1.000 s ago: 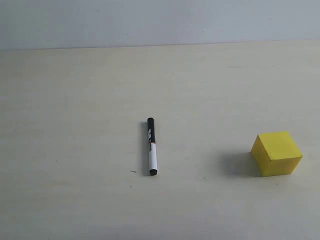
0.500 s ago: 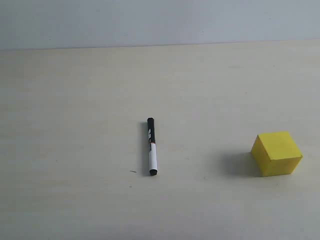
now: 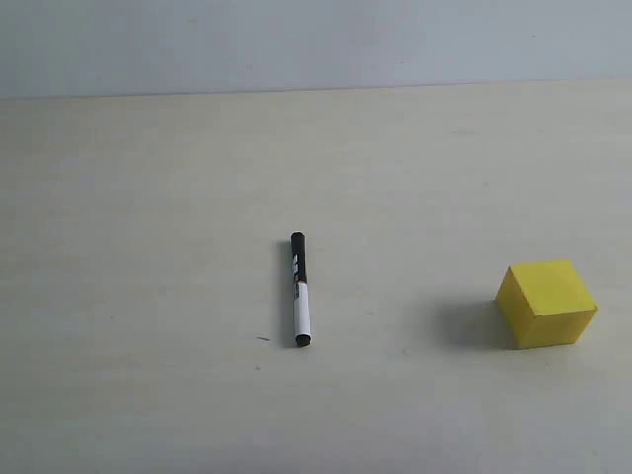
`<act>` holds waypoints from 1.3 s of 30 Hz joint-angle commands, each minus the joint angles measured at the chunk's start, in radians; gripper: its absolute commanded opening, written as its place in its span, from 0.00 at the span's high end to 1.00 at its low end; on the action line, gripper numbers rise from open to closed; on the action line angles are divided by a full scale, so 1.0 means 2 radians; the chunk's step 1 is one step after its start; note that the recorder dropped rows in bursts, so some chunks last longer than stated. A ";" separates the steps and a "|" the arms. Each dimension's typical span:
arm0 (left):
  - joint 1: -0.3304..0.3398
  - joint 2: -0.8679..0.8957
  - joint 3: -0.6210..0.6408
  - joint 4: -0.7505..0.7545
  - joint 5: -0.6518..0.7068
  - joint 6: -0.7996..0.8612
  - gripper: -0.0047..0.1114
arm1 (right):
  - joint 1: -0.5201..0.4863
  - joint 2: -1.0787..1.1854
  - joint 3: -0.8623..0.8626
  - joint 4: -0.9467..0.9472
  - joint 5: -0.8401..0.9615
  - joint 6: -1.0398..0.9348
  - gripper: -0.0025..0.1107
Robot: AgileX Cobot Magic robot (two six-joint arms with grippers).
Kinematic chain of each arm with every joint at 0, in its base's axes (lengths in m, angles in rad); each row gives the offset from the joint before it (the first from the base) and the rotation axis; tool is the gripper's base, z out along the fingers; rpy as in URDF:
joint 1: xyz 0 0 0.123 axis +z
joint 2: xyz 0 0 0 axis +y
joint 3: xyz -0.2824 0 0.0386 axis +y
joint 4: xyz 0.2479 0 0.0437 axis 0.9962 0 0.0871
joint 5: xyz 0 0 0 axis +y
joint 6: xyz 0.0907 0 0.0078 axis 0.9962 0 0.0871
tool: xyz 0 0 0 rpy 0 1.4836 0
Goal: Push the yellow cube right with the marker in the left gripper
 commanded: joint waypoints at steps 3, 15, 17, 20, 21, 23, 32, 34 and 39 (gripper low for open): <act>-0.004 -0.003 0.001 -0.002 -0.002 -0.004 0.96 | -0.003 -0.003 0.002 -0.004 -0.004 -0.001 0.98; -0.004 -0.003 0.001 -0.002 -0.002 -0.003 0.96 | 0.007 -0.003 0.002 -0.004 -0.004 -0.001 0.98; -0.004 -0.003 0.001 -0.002 -0.002 -0.003 0.96 | 0.007 -0.003 0.002 -0.004 -0.004 -0.001 0.98; -0.004 -0.003 0.001 -0.002 -0.002 -0.003 0.96 | 0.007 -0.003 0.002 -0.004 -0.004 -0.001 0.98; -0.004 -0.003 0.001 -0.002 -0.002 -0.003 0.96 | 0.007 -0.003 0.002 -0.004 -0.004 -0.001 0.98; -0.004 -0.003 0.001 -0.002 -0.002 -0.003 0.96 | 0.007 -0.003 0.002 -0.004 -0.004 -0.001 0.98; -0.004 -0.003 0.001 -0.002 -0.002 -0.003 0.96 | 0.007 -0.003 0.002 -0.004 -0.004 -0.001 0.98; -0.004 -0.003 0.001 -0.002 -0.002 -0.002 0.96 | 0.007 -0.003 0.002 -0.004 -0.004 -0.001 0.98; -0.004 -0.003 0.001 -0.002 -0.002 -0.002 0.96 | 0.007 -0.003 0.002 -0.004 -0.004 -0.001 0.98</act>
